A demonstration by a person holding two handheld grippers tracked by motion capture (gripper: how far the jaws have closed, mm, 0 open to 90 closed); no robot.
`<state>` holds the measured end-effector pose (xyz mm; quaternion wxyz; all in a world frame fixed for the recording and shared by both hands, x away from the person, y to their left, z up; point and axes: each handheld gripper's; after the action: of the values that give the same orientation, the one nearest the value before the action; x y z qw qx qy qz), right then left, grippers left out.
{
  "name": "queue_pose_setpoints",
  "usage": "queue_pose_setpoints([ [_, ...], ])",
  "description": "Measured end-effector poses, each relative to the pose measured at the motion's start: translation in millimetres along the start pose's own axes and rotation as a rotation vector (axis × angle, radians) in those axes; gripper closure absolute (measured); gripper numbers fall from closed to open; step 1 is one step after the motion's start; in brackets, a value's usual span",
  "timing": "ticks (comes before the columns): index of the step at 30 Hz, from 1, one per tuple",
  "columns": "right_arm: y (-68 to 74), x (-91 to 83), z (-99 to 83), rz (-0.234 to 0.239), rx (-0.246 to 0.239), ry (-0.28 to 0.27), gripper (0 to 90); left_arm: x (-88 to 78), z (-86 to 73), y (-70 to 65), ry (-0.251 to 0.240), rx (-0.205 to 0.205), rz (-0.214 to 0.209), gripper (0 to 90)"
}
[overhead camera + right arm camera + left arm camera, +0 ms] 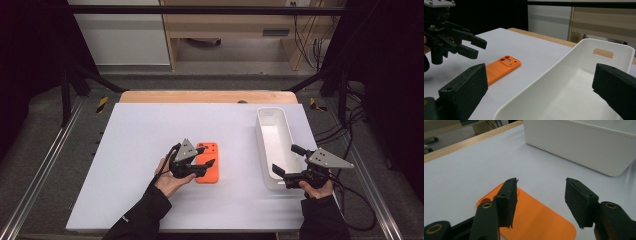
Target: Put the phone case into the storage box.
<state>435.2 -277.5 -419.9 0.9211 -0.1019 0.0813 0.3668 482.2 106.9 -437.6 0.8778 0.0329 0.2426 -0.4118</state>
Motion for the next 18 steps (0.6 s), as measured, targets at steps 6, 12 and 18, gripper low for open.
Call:
queue_pose_setpoints([
  [6,-0.2,0.3,-0.1,0.0,0.0,0.002,0.5,6.4,-1.7,-4.4,0.033,0.019,0.004,46.3],
  [12,-0.3,-0.1,0.1,0.002,0.001,0.0,0.6,12.0,-2.8,-7.3,0.044,0.014,-0.005,53.8],
  [18,0.1,0.6,-0.1,0.006,-0.001,0.004,0.6,17.6,-4.8,-8.5,0.079,-0.015,-0.008,61.1],
])
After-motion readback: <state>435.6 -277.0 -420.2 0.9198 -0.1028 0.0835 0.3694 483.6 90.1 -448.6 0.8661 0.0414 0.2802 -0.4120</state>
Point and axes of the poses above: each handheld gripper's, and its own axes: x roughly forward along the jaws, z roughly out of its top, y roughly to its left, and after that the axes turned 10 degrees about -x, right-handed
